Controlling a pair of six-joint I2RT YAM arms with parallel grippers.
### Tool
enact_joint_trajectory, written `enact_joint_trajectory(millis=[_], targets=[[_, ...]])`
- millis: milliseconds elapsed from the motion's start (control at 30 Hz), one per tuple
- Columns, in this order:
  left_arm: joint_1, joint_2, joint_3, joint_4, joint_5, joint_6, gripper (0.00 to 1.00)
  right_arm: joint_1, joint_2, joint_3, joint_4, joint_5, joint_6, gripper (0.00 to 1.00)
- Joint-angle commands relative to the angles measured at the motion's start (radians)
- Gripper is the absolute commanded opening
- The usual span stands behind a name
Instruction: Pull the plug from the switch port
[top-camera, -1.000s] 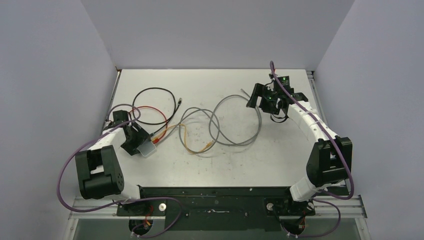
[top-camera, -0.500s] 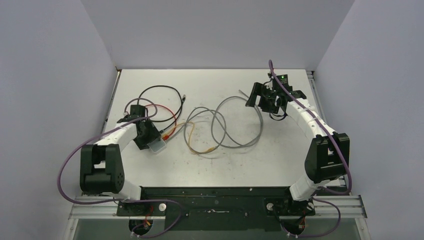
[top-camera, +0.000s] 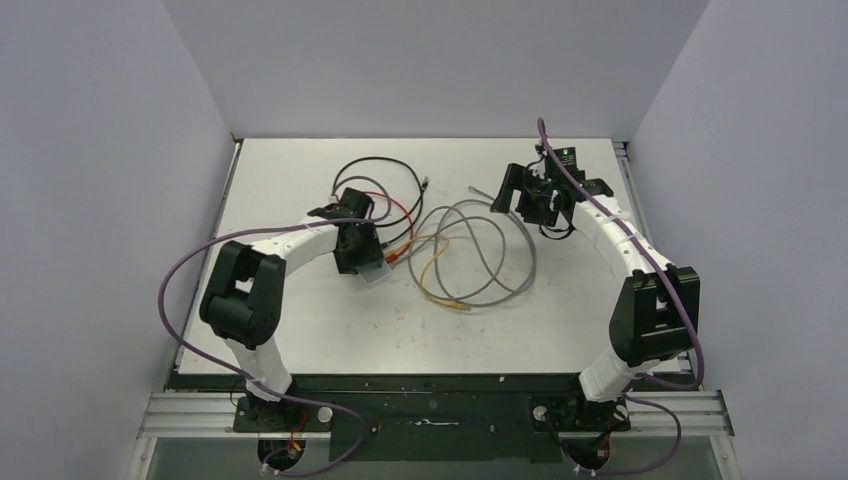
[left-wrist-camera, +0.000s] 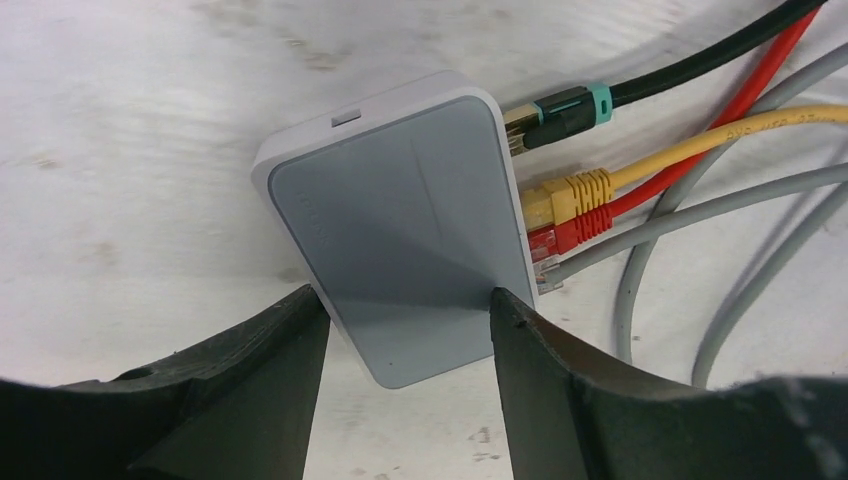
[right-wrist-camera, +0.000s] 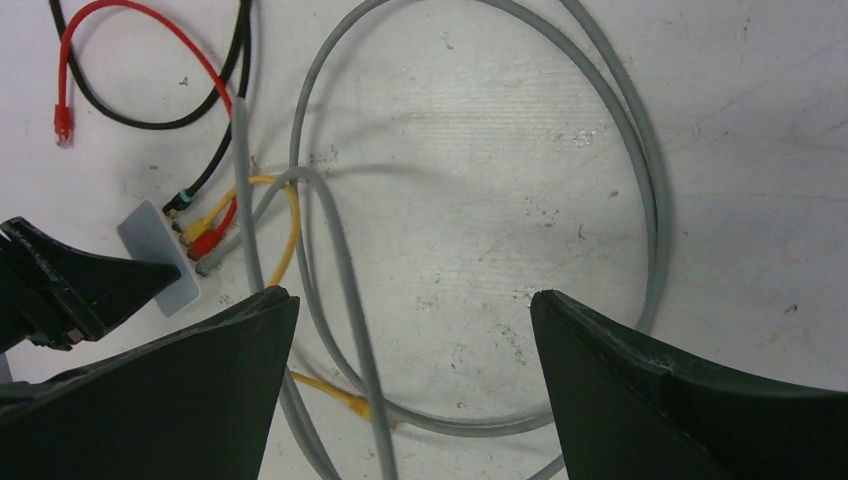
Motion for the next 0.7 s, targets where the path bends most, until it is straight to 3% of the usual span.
enact_joint_trajectory(millis=[0, 267, 467, 567, 667], targets=[[-0.122, 0.100, 0.132, -0.025, 0.019, 0.031, 0.56, 0.005, -0.010, 0.057, -0.011, -0.003, 0.004, 0.90], [-0.282, 0.236, 0.333, -0.081, 0.027, 0.160, 0.59, 0.005, -0.005, 0.084, -0.029, -0.005, 0.004, 0.90], [-0.310, 0.236, 0.334, -0.084, 0.027, 0.196, 0.61, 0.005, 0.010, 0.120, -0.046, -0.005, 0.000, 0.90], [-0.310, 0.187, 0.316, -0.073, 0.012, 0.198, 0.69, 0.005, 0.019, 0.154, -0.067, 0.013, -0.008, 0.90], [-0.310, 0.120, 0.298, -0.062, 0.006, 0.186, 0.84, 0.011, 0.029, 0.198, -0.083, 0.035, -0.011, 0.90]])
